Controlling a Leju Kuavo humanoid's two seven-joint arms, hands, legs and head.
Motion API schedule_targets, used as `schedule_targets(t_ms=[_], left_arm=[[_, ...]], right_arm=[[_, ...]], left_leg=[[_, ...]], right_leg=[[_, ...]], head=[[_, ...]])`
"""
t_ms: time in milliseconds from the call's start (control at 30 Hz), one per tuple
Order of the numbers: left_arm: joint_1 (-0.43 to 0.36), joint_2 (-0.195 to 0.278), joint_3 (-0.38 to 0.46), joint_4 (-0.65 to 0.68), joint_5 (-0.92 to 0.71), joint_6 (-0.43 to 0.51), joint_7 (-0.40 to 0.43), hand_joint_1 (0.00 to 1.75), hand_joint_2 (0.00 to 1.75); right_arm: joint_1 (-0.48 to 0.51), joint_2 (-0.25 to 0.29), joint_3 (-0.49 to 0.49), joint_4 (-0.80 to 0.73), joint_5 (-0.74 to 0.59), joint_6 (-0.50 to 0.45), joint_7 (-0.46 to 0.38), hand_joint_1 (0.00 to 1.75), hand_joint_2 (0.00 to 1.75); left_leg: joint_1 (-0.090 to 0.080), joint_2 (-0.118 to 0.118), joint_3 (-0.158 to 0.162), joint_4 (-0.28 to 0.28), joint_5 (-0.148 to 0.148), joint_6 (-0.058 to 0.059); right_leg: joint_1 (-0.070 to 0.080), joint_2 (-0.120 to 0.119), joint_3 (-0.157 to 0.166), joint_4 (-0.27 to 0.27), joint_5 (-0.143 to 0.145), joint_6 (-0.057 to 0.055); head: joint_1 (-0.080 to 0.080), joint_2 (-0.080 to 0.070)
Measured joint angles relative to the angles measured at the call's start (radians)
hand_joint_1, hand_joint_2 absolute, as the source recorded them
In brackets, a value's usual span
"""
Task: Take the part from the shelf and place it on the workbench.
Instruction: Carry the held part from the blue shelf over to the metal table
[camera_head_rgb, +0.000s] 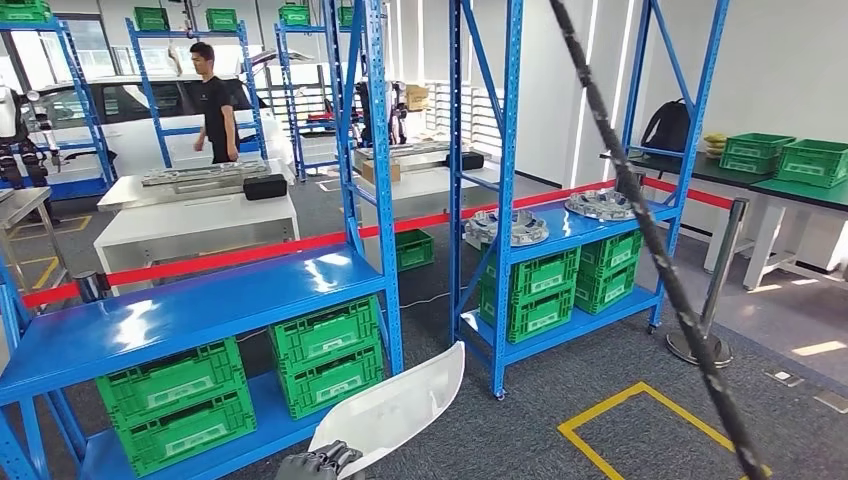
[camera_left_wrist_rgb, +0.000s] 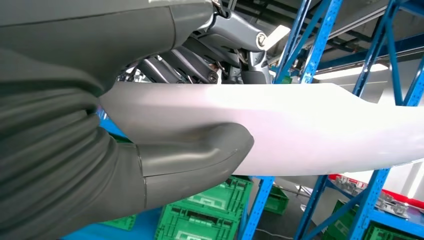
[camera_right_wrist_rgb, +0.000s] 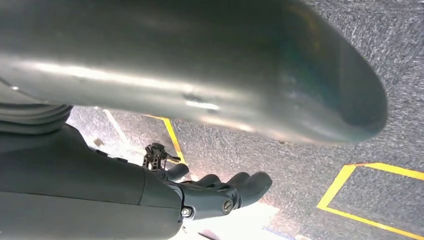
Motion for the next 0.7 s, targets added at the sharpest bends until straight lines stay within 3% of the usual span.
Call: schedule_targets(t_ms=[67, 100, 133, 167, 267, 333, 433, 467, 500, 600, 633, 667, 700], left_arm=[[0.001, 0.001, 0.0, 0.001, 0.0, 0.0, 0.0, 1.75, 1.75], [0.002, 0.002, 0.0, 0.002, 0.001, 0.0, 0.0, 1.75, 1.75], [0.003, 0.003, 0.0, 0.002, 0.002, 0.0, 0.0, 1.75, 1.75], [0.003, 0.004, 0.0, 0.003, 0.004, -0.001, 0.0, 1.75, 1.75], [0.001, 0.004, 0.0, 0.002, 0.01, -0.001, -0.002, 1.75, 1.75], [0.001, 0.004, 0.0, 0.001, 0.014, 0.0, -0.002, 1.75, 1.75], [0.001, 0.005, 0.0, 0.002, 0.018, 0.006, -0.001, 1.75, 1.75], [0.0, 0.005, 0.0, 0.001, 0.02, 0.009, 0.0, 1.75, 1.75], [-0.001, 0.005, -0.001, 0.001, 0.022, 0.012, 0.0, 1.75, 1.75], [0.003, 0.007, -0.001, 0.004, 0.026, 0.017, 0.002, 1.75, 1.75], [0.005, 0.008, -0.001, 0.005, 0.026, 0.017, 0.003, 1.75, 1.75], [0.006, 0.008, -0.001, 0.006, 0.027, 0.018, 0.004, 1.75, 1.75], [0.006, 0.009, -0.001, 0.006, 0.028, 0.019, 0.005, 1.75, 1.75]], right_arm=[[0.001, 0.0, 0.0, 0.0, 0.0, 0.0, 0.0, 0.0, 0.0], [0.001, 0.0, 0.0, 0.0, 0.0, 0.0, 0.0, 0.0, 0.0], [0.002, 0.0, -0.001, 0.0, 0.0, 0.0, 0.0, 0.0, 0.0], [0.002, 0.0, -0.001, 0.0, -0.001, 0.0, 0.0, 0.0, 0.0], [0.001, 0.0, -0.001, 0.0, -0.002, -0.001, 0.0, 0.0, 0.0], [0.001, 0.0, -0.002, 0.0, -0.002, -0.002, 0.0, 0.0, 0.0], [0.001, 0.0, -0.002, 0.0, -0.001, -0.002, 0.001, 0.0, 0.0], [-0.001, 0.0, -0.002, 0.0, 0.001, -0.002, 0.002, 0.0, 0.0], [-0.002, 0.0, -0.002, 0.0, 0.002, -0.002, 0.004, 0.0, 0.0], [-0.005, -0.002, -0.002, 0.0, 0.005, -0.001, 0.007, 0.0, 0.0], [-0.004, -0.003, -0.002, 0.0, 0.005, -0.001, 0.007, 0.0, 0.0], [-0.004, -0.003, -0.002, 0.0, 0.006, -0.001, 0.007, 0.0, 0.0], [-0.004, -0.004, -0.002, 0.0, 0.008, 0.0, 0.006, 0.0, 0.0]], left_leg=[[0.005, -0.003, -0.054, 0.13, -0.067, -0.009], [0.007, -0.003, -0.076, 0.182, -0.085, -0.011], [0.009, -0.003, -0.083, 0.202, -0.085, -0.011], [0.01, -0.003, -0.069, 0.181, -0.066, -0.01], [0.009, -0.012, 0.035, -0.017, 0.016, 0.001], [0.004, -0.018, 0.066, -0.08, 0.027, 0.008], [0.003, -0.016, 0.068, -0.093, 0.039, 0.026], [0.005, -0.013, 0.069, -0.099, 0.044, 0.033], [0.007, -0.01, 0.07, -0.105, 0.048, 0.04], [0.003, 0.0, 0.066, -0.105, 0.051, 0.05], [0.002, 0.003, 0.065, -0.103, 0.05, 0.052], [0.001, 0.006, 0.064, -0.101, 0.049, 0.052], [0.001, 0.008, 0.063, -0.097, 0.048, 0.051]], right_leg=[[-0.001, 0.002, -0.003, -0.001, 0.002, -0.003], [-0.001, 0.003, -0.004, -0.001, 0.002, -0.004], [-0.001, 0.004, -0.005, -0.001, 0.003, -0.003], [-0.001, 0.005, -0.005, 0.0, 0.003, -0.003], [-0.001, 0.012, -0.004, -0.001, 0.007, 0.005], [-0.001, 0.015, -0.007, -0.004, 0.012, 0.018], [-0.003, 0.014, -0.008, -0.011, 0.017, 0.038], [-0.003, 0.011, -0.016, 0.005, 0.005, 0.041], [-0.002, 0.007, -0.032, 0.041, -0.017, 0.043], [0.003, 0.004, -0.119, 0.23, -0.104, 0.047], [0.003, 0.004, -0.134, 0.262, -0.109, 0.047], [0.004, 0.003, -0.126, 0.251, -0.093, 0.046], [0.004, 0.0, -0.1, 0.203, -0.064, 0.045]], head=[[-0.002, 0.0], [-0.003, 0.0], [-0.003, 0.0], [-0.003, 0.0], [-0.004, 0.0], [-0.003, 0.0], [-0.001, 0.0], [0.0, 0.0], [0.002, 0.0], [0.005, 0.0], [0.005, 0.0], [0.006, 0.0], [0.006, 0.0]])
